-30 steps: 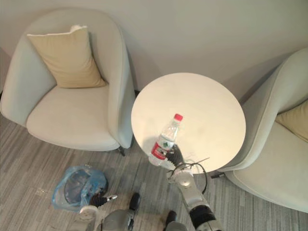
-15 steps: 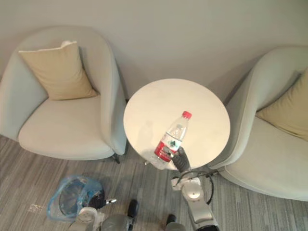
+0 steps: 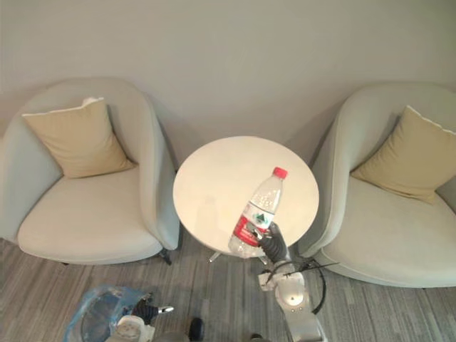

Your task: Gather rubbish on tea table into small bin, then transfer packed bag to large trash can.

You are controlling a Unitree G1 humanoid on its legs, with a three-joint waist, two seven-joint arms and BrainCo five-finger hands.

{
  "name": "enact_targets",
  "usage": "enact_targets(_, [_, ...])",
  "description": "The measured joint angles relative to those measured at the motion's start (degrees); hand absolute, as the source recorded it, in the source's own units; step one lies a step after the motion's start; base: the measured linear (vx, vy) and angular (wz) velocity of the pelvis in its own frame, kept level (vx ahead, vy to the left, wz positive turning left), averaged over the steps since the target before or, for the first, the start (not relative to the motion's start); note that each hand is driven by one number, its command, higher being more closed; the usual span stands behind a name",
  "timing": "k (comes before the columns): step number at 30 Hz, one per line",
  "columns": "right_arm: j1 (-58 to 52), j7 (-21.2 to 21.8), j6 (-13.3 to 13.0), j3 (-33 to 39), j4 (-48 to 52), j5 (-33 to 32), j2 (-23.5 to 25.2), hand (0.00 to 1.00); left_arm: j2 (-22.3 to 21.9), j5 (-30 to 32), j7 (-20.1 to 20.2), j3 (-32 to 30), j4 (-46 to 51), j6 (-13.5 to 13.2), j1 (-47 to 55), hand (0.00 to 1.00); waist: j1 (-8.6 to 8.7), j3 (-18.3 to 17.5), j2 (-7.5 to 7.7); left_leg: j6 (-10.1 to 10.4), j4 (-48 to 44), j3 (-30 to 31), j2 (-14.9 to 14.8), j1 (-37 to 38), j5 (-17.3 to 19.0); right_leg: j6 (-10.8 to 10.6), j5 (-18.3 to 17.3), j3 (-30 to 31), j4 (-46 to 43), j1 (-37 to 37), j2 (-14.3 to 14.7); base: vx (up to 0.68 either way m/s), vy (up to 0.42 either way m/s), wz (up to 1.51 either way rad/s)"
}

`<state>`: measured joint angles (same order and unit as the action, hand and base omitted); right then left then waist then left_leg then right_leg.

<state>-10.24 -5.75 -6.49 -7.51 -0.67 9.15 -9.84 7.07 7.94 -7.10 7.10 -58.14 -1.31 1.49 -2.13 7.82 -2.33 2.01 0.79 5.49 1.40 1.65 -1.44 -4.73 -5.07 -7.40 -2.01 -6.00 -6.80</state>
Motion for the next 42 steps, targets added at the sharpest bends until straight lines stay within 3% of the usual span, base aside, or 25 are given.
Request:
enact_targets(3, [0.2,-0.7,0.0,0.0,0.0,0.2,-0.4,1.0,-0.6,0.0,0.0,0.8,0.1,-0.3,0.0,0.0,-0.01,0.2,-1.84,0.1,-0.6,1.4,0.0,-1.9,-0.6,-0.1,0.0,-1.5,-0.6,0.9,-0.1,-0.05,-0.012,0.27])
enact_targets(5, [1.5,-1.5,0.0,0.0,-0.1,1.8,-0.9,1.0,-1.2,0.4,0.0,0.9,0.5,-0.5,0.0,0.0,-0.16,0.0,-3.44,1.1,-5.7,1.2,-0.1,-8.0,-1.4,0.3,0.0,-2.9,-3.8,4.7,0.0,-0.09,-0.022,0.4])
enact_targets(6, [2.4,-1.7,0.0,0.0,-0.1,2.1,-1.3,1.0,-1.1,0.5,0.2,1.0,1.2,-0.5,0.0,0.0,-0.19,0.2,-3.63,2.4,-7.3,0.8,0.0,-10.4,-2.7,1.0,0.5,-3.7,-4.4,6.1,0.1,-0.16,-0.038,0.58])
enact_targets(7, [3.2,-1.9,0.0,0.2,-0.3,2.1,-1.6,1.0,-0.7,1.1,0.3,2.0,1.4,-0.4,-0.3,0.0,0.05,0.2,-3.06,4.2,-2.8,0.2,0.2,-10.2,-6.9,2.6,1.6,-5.3,-2.9,6.5,-0.7,-0.14,-0.02,0.53])
enact_targets(8, [3.6,-2.1,-0.1,0.3,-0.2,2.1,-1.6,1.0,-0.7,1.1,0.4,2.2,1.3,-0.4,-0.5,0.0,0.04,0.4,-2.64,4.3,-1.7,-1.6,0.0,-9.9,-6.9,2.6,1.6,-6.8,-2.0,6.5,-1.4,-0.16,-0.005,0.72])
enact_targets(9, [3.9,-2.3,-0.1,1.1,-0.4,2.1,-1.8,1.0,-1.3,1.4,1.1,2.2,0.5,-0.1,-1.6,0.0,0.33,0.9,-2.67,0.2,-10.9,-10.0,-1.2,-11.0,0.2,2.7,1.7,-9.3,-2.5,6.0,-2.0,-0.13,0.002,0.81])
enact_targets(10, [3.0,-2.8,-0.1,2.2,-0.2,2.1,-1.7,1.0,-1.3,2.2,1.3,3.2,0.1,0.4,-1.5,0.0,1.15,0.7,-2.11,-1.3,-16.3,-17.0,-2.2,-9.3,4.7,2.7,1.7,-11.8,-3.1,5.3,-3.1,-0.12,-0.008,0.88])
enact_targets(12, [2.2,-4.0,-0.1,4.4,0.2,2.2,-1.3,1.0,-1.7,3.7,1.7,4.9,0.1,0.5,-1.2,0.0,3.32,0.7,-1.72,0.8,-15.4,-23.0,-3.8,-4.9,7.1,2.5,1.8,-16.1,-3.1,3.9,-4.0,-0.1,0.059,1.14])
enact_targets(13, [1.5,-4.8,-0.1,6.2,0.4,2.2,-1.3,1.0,-2.4,4.3,1.9,6.1,0.0,0.5,-1.1,0.0,4.3,0.6,-2.07,1.6,-10.4,-22.7,-4.4,-2.9,7.6,1.8,1.7,-18.6,-3.6,4.1,-3.6,-0.11,0.139,1.28])
enact_targets(14, [1.2,-5.2,-0.1,7.1,0.4,2.2,-1.3,1.0,-2.6,4.4,2.1,6.5,-0.1,0.5,-1.1,0.0,4.48,0.5,-2.5,0.9,-7.5,-21.8,-4.3,-2.3,7.8,1.6,1.7,-19.8,-3.7,4.2,-3.0,-0.13,0.144,1.16])
enact_targets(16, [-0.3,-6.2,0.5,7.7,-0.5,2.4,1.2,1.0,-1.6,4.2,2.2,6.3,0.4,0.4,-1.4,0.0,3.66,1.1,0.91,-1.0,-2.9,-18.6,-1.9,-1.5,4.5,0.5,1.5,-20.5,-5.6,5.0,-4.5,-0.11,0.106,0.77])
enact_targets(17, [-0.3,-6.2,0.5,7.2,-0.7,2.7,1.4,1.0,-1.5,4.2,2.2,6.3,0.6,0.5,-1.4,0.0,3.43,1.0,1.29,-1.3,-2.7,-18.3,-1.5,-1.4,4.3,0.4,1.2,-20.3,-7.3,5.7,-5.3,-0.08,0.13,0.37])
enact_targets(19, [0.6,-6.0,0.6,4.5,-2.8,4.6,1.4,1.0,-1.5,4.2,2.1,6.6,0.6,0.5,-1.2,0.0,3.21,1.3,0.78,-2.3,-1.1,-16.2,0.2,0.7,3.9,0.5,0.5,-18.2,-16.3,7.1,-8.4,-0.07,0.146,0.32])
enact_targets(20, [0.5,-6.0,0.7,4.3,-3.1,4.6,1.5,1.0,-1.5,4.2,2.1,6.8,0.5,0.5,-1.0,0.0,3.37,1.3,0.57,-2.6,-0.9,-15.7,0.3,1.1,4.0,0.8,0.4,-17.0,-17.8,7.4,-8.5,-0.09,0.126,0.64])
enact_targets(21, [0.3,-5.8,0.9,4.0,-3.4,4.7,1.7,1.0,-1.3,4.2,1.8,6.8,0.6,0.6,-0.7,0.0,3.96,1.2,-0.01,-3.3,-0.9,-13.1,0.6,1.4,4.2,1.9,-0.4,-11.3,-21.1,8.7,-7.9,-0.06,0.065,0.98])
enact_targets(22, [0.2,-5.7,1.1,4.1,-3.4,4.9,2.3,1.0,-1.0,3.9,1.6,6.7,0.6,0.7,-0.4,0.0,4.91,1.2,-0.36,-3.3,-0.9,-10.1,0.7,1.3,4.1,1.6,-2.6,-4.9,-21.7,9.2,-5.4,-0.01,0.024,1.08])
enact_targets(25, [0.1,-5.6,1.3,4.6,-3.2,5.0,3.2,1.0,-0.5,2.1,1.0,5.1,0.6,1.1,-0.5,0.0,5.3,1.2,0.29,-4.0,-0.7,-4.7,1.1,-0.2,3.1,1.5,-6.2,2.6,-20.8,10.6,0.0,0.0,-0.078,1.07])
enact_targets(28, [-0.5,-5.6,1.9,4.7,0.2,4.9,3.7,1.0,-0.5,1.8,0.8,4.0,0.7,1.7,-0.7,0.0,5.26,1.1,1.66,-3.9,-1.2,1.6,3.6,-2.4,2.7,2.0,-9.3,12.3,-18.2,12.9,4.5,0.03,-0.164,1.17])
enact_targets(30, [-2.1,-5.7,1.9,5.5,2.5,4.8,3.4,1.0,-1.6,1.6,0.7,3.3,0.0,1.8,-0.6,0.0,5.94,0.9,1.63,-2.7,-3.2,5.5,5.1,-3.8,2.4,3.2,-9.3,11.6,-16.6,11.9,4.5,0.11,-0.18,1.38])
enact_targets(31, [-2.1,-5.6,2.5,6.0,2.4,4.6,2.5,1.0,-2.6,1.5,0.7,2.8,0.2,1.7,-0.7,0.0,4.72,0.4,0.64,-2.0,-6.1,5.8,4.6,-4.7,3.0,4.1,-8.6,7.6,-16.4,10.3,3.9,0.16,-0.093,0.89])
enact_targets(33, [-1.9,-5.5,2.6,5.7,2.6,4.6,2.9,1.0,-3.0,1.5,0.6,2.1,0.2,1.7,-0.2,0.0,4.7,0.3,0.32,-1.9,-8.2,5.6,4.1,-4.8,3.9,4.8,-8.1,5.2,-15.4,7.8,4.3,0.16,-0.089,0.66])
enact_targets(35, [-2.4,-5.2,2.5,5.4,4.6,4.4,3.3,1.0,-3.7,1.6,0.6,1.0,0.9,1.7,0.3,0.0,4.47,0.2,0.31,-1.0,-11.1,2.4,3.3,-5.8,5.6,5.0,-7.9,3.7,-14.6,6.0,4.7,0.13,-0.062,0.49])
enact_targets(37, [-2.3,-5.2,2.4,5.0,7.3,4.4,3.7,1.0,-3.9,2.0,0.7,0.7,2.0,1.7,0.4,0.0,4.38,0.3,0.27,-0.2,-17.6,-4.6,1.9,-9.3,8.1,5.1,-7.9,2.0,-14.3,5.4,4.7,0.1,-0.037,0.31])
enact_targets(40, [-2.3,-5.5,2.3,5.1,7.5,4.3,3.6,1.0,-3.9,2.1,0.6,1.2,2.3,1.7,0.3,0.0,4.32,0.3,0.16,-2.7,-20.8,-20.2,-3.6,-10.7,10.3,5.0,-8.0,-1.2,-14.1,2.0,4.8,0.09,0.025,0.34])
enact_targets(42, [-2.1,-5.7,2.3,5.3,6.8,4.3,3.6,1.0,-3.7,2.3,0.5,1.2,2.3,1.7,0.0,0.0,4.15,0.3,0.46,-3.5,-19.0,-24.2,-5.5,-11.3,8.7,3.9,-9.4,-1.9,-14.9,1.7,4.0,0.07,0.1,0.34])
